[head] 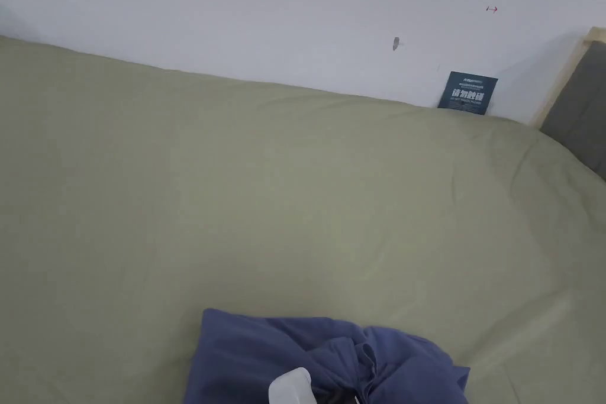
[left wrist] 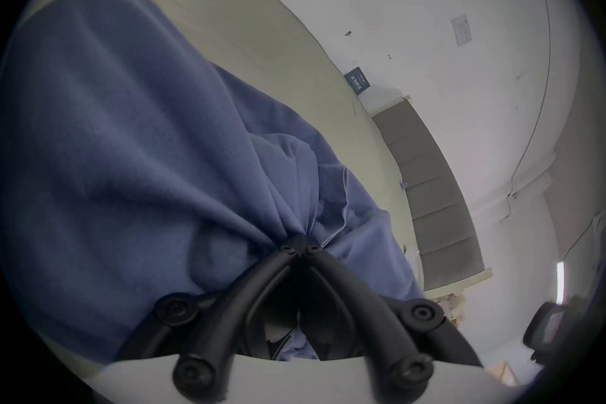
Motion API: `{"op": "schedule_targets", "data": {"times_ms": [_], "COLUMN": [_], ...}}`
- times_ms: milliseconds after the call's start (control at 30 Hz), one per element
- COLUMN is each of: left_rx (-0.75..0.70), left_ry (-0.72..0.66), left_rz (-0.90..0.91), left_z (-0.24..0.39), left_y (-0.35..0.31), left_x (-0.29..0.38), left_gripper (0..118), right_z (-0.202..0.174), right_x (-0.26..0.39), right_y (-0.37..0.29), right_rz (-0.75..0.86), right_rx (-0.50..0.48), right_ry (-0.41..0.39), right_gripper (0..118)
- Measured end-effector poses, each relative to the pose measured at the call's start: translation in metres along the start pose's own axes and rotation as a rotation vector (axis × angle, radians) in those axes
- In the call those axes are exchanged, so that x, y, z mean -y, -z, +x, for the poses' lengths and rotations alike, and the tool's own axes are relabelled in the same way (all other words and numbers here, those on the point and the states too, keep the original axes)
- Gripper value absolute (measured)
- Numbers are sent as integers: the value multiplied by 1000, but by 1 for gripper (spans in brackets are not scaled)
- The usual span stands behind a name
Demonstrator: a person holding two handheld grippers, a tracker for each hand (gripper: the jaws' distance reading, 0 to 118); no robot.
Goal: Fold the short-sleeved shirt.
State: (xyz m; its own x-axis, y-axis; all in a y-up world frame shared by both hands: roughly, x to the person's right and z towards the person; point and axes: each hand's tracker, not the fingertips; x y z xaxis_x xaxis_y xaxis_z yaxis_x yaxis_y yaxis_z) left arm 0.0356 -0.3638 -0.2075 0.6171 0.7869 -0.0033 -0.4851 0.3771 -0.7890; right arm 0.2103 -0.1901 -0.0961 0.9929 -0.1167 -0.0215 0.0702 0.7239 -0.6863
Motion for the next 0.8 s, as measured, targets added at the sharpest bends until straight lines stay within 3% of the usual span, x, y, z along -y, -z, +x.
{"op": "schedule_targets", "data": {"times_ms": [133,200,267,300,367,533,633,733,800], "left_rx": [87,11,23,59,58,-200,-327,-273,-242], "left_ry": [33,68,-28,-52,30,313,379,309,258], "left_rz": [38,-57,-151,-112,-14,7,19,-38,-37], "left_z": [9,8,-1,-5,-7,-23,-40,-58,-66], "left_y": [-21,-15,-21,-34,-63,-118,-136,-146,-148], "left_x": [-2,-1,-6,-10,-23,-79,-101,-113,-114], "left_gripper": [0,0,0,0,0,0,0,1,16], "right_z": [-2,-3,-4,-4,-4,-7,-10,-14,-17], "right_x": [-1,-2,-3,-3,-4,-8,-10,-13,-15], "right_y": [-1,0,-1,-2,-4,-6,-5,-4,-4], "right_rz": [1,8,13,16,24,44,53,59,59], "right_rx": [-1,-4,-2,-1,0,12,2,-4,-10], "right_ry": [-4,-2,3,3,1,-7,-5,-11,-18], "right_gripper": [2,2,2,2,2,2,2,2,2]}}
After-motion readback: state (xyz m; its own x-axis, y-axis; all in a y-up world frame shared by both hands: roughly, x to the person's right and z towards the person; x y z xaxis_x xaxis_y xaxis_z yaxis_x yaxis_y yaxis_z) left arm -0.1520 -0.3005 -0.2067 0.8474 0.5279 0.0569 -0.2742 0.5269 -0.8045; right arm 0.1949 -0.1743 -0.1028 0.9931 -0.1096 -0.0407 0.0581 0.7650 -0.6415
